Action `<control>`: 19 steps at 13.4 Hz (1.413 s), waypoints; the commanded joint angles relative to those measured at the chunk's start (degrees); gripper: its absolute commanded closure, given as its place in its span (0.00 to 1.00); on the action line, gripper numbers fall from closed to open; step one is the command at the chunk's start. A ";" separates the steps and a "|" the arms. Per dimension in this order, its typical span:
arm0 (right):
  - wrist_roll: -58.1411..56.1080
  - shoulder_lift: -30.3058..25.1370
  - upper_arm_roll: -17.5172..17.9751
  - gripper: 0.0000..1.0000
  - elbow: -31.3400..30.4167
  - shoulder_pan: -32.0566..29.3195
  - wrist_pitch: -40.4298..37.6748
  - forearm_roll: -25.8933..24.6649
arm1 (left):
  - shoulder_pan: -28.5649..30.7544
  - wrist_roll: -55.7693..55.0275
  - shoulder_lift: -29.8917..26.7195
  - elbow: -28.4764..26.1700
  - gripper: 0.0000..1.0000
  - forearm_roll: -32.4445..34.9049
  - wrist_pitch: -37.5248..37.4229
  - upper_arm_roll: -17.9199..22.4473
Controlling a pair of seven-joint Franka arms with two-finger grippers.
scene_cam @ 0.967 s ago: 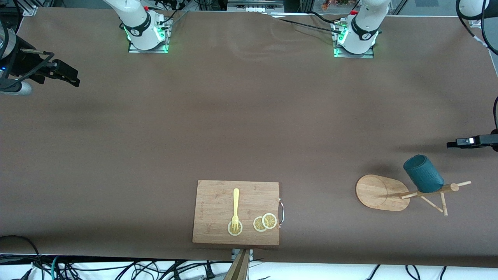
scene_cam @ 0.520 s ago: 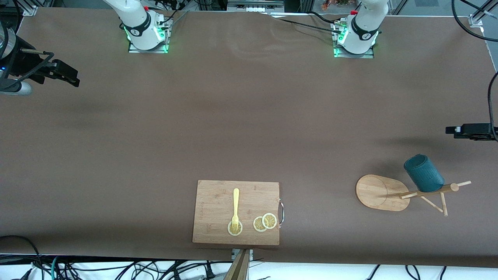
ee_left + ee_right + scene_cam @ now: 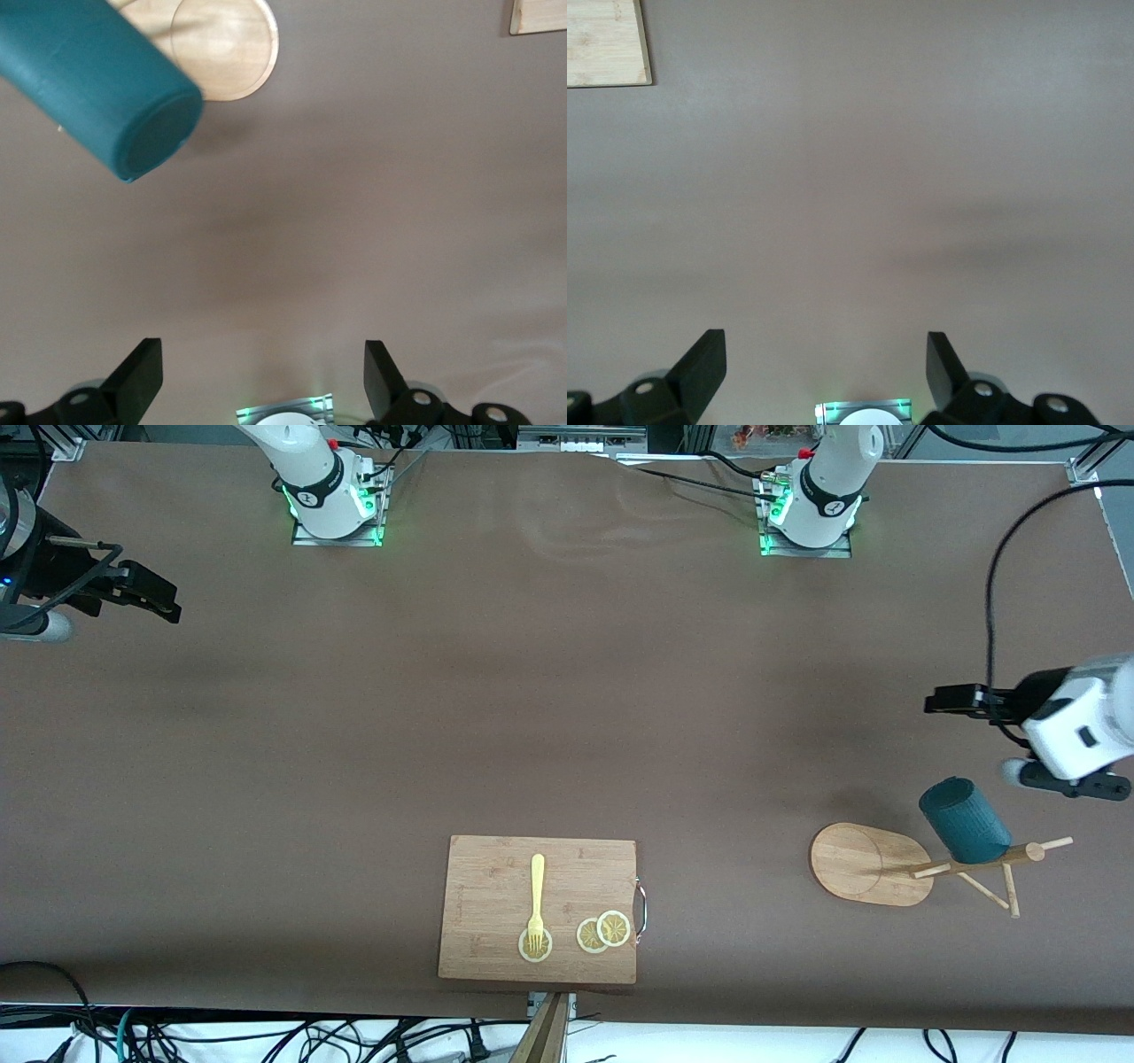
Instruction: Pass cup and hang on rack
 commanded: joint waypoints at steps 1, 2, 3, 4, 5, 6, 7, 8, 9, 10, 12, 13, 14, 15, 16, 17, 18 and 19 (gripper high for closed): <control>0.18 0.16 0.10 0.00 0.87 0.06 -0.55 -0.54 | -2.59 -0.43 -2.93 -4.24 0.00 2.23 2.43 0.80; 0.18 0.16 0.10 0.00 0.87 0.06 -0.55 -0.54 | -2.77 -0.35 -3.10 -4.51 0.00 2.23 3.83 0.80; 0.18 0.16 0.10 0.00 0.87 0.06 -0.55 -0.54 | -2.59 -0.26 -3.19 -4.43 0.00 2.23 4.37 0.80; 0.18 0.16 0.10 0.00 0.87 -0.03 -0.55 -0.54 | -3.55 0.09 -3.97 -4.95 0.00 2.14 6.98 1.85; 0.18 0.16 0.10 0.00 0.87 -0.03 -0.55 -0.63 | -5.65 -0.43 -6.94 -7.65 0.00 2.31 9.62 2.55; 0.18 0.16 0.10 0.00 0.87 0.06 -0.55 -0.54 | -6.63 -0.87 -9.32 -11.42 0.00 1.70 12.08 5.34; 0.18 0.16 0.10 0.00 0.87 0.06 -0.55 -0.63 | -7.16 -2.27 -13.26 -16.59 0.00 1.61 16.20 6.68; 0.18 0.16 0.10 0.00 0.87 -0.03 -0.55 -0.54 | -7.34 -5.42 -18.61 -23.78 0.00 1.61 20.85 6.86; 0.18 0.16 0.10 0.00 0.87 -0.03 -0.55 -0.54 | -7.69 -7.97 -23.53 -30.29 0.00 1.70 25.42 6.95; 0.18 0.16 0.10 0.00 0.87 0.06 -0.55 -0.63 | -8.65 -9.74 -26.80 -34.79 0.00 1.87 26.86 6.95; 0.18 0.16 0.10 0.00 0.87 0.06 -0.55 -0.54 | -9.27 -11.25 -30.24 -39.47 0.00 2.49 26.88 6.95; 0.18 0.16 0.10 0.00 0.87 0.06 -0.55 -0.63 | -9.53 -10.73 -30.09 -39.49 0.00 2.49 25.57 6.95; 0.18 0.16 0.10 0.00 0.87 0.06 -0.55 -0.54 | -8.93 -10.37 -28.96 -38.10 0.00 1.88 24.08 6.87; 0.18 0.16 0.10 0.00 0.87 0.06 -0.55 -0.63 | -8.83 -9.93 -28.42 -36.70 0.00 1.70 23.71 6.87; 0.18 0.16 0.10 0.00 0.87 0.06 -0.55 -0.54 | -8.92 -9.93 -28.16 -36.33 0.00 1.70 23.80 6.78; 0.18 0.16 0.10 0.00 0.87 0.06 -0.55 -0.54 | -9.01 -9.93 -27.80 -36.16 0.00 1.70 23.71 6.60; 0.18 0.16 0.10 0.00 0.87 0.06 -0.55 -0.54 | -9.01 -9.93 -27.63 -35.89 0.00 1.70 23.71 6.52; 0.18 0.16 0.10 0.00 0.87 0.06 -0.46 -0.54 | -9.18 -9.93 -27.36 -35.37 0.00 1.70 23.71 6.52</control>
